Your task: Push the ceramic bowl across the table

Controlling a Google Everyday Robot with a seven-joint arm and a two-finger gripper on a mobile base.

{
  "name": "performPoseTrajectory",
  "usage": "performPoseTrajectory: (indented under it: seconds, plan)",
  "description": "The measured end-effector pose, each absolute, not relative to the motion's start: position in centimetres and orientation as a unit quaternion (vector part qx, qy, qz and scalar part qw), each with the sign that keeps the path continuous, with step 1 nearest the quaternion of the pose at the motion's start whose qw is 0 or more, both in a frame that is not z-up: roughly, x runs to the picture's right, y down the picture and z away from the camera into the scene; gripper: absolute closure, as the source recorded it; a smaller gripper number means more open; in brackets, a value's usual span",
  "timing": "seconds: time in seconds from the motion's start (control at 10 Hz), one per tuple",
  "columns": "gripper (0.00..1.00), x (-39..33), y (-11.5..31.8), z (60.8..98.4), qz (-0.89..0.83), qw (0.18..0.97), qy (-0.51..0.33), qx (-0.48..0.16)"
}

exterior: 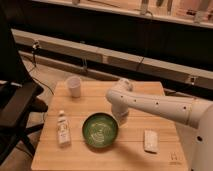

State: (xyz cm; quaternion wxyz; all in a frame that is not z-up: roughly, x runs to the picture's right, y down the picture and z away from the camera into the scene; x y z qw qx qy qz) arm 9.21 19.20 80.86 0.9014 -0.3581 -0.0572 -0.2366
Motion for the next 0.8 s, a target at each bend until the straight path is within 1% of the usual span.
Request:
performPoseTrajectory:
  seconds: [0.8]
  plan:
    - [1.00, 8.22, 19.42, 80.81, -0.259, 0.894, -0.068, -0.359]
